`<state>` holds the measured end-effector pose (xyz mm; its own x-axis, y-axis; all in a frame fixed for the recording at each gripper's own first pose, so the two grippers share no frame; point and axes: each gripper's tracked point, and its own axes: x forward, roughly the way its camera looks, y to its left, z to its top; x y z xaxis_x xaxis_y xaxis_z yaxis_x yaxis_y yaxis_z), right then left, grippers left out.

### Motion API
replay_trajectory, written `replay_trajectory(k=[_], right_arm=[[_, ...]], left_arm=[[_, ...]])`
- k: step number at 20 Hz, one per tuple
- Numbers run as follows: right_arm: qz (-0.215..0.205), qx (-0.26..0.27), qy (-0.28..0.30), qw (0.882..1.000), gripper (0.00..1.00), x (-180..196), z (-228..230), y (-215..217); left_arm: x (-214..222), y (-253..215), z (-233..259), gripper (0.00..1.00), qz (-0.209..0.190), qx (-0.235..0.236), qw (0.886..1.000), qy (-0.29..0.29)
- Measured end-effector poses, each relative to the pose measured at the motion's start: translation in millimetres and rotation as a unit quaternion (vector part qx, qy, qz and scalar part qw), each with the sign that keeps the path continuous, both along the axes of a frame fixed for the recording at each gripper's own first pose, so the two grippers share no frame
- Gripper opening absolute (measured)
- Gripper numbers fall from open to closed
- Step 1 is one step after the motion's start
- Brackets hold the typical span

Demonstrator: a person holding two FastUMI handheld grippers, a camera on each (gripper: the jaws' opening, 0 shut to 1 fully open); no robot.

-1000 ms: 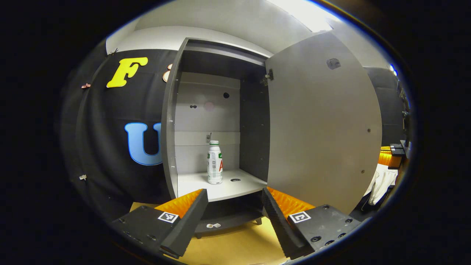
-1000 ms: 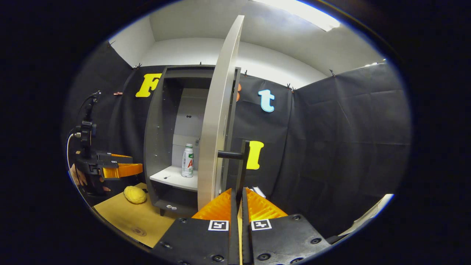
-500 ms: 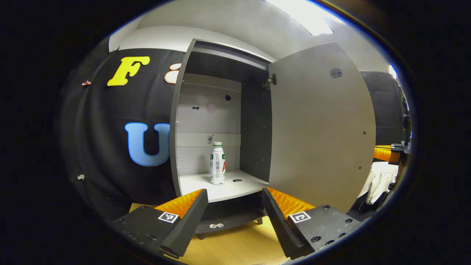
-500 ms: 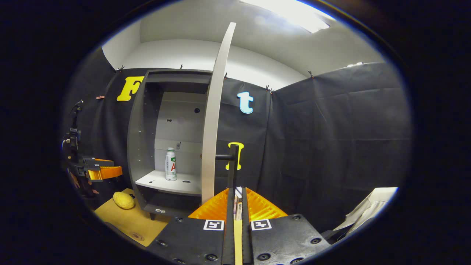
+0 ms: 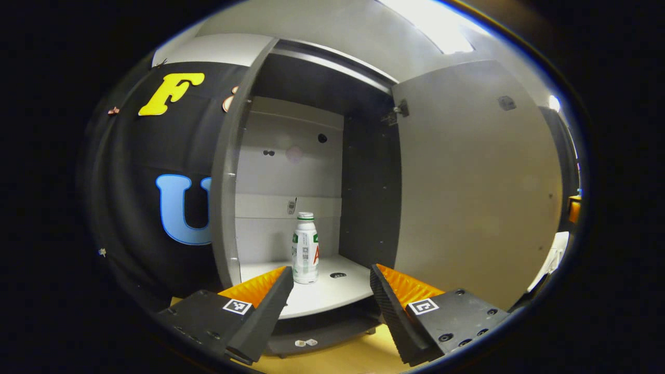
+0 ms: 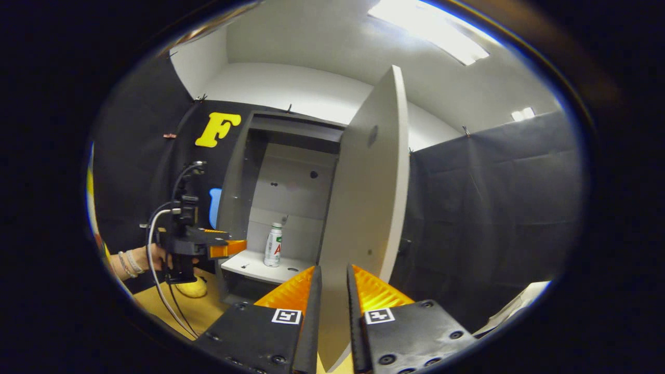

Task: Open the cabinet door with the right hand, grasp the bottle in the cabinet with the left hand and place it on the coaster, then close the cabinet door with the right hand.

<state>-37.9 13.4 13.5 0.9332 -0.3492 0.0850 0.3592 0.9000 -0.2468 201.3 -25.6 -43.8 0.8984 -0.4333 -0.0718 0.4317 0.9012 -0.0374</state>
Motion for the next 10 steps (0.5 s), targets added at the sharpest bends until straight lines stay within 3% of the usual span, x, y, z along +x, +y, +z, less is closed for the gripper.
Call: replay_trajectory(k=[4,5,6,7,10], right_arm=[[0.085,0.043,0.011,0.995,0.28,40,-17,29],[0.09,0.042,0.026,0.995,0.28,52,-29,25],[0.085,0.037,0.041,0.995,0.28,67,-41,16],[0.094,0.036,0.051,0.994,0.41,79,-50,15],[0.124,0.061,0.068,0.988,0.45,107,-65,22]], left_arm=[[69,-25,-11,0.93,0.013,0.016,1.0,-0.009],[87,-28,-16,0.9,0.022,0.026,0.999,-0.011],[103,-32,-21,0.94,0.028,0.031,0.999,-0.011],[117,-38,-27,0.94,0.03,0.028,0.999,-0.009],[157,-38,-42,0.93,0.045,0.023,0.999,0.003]])
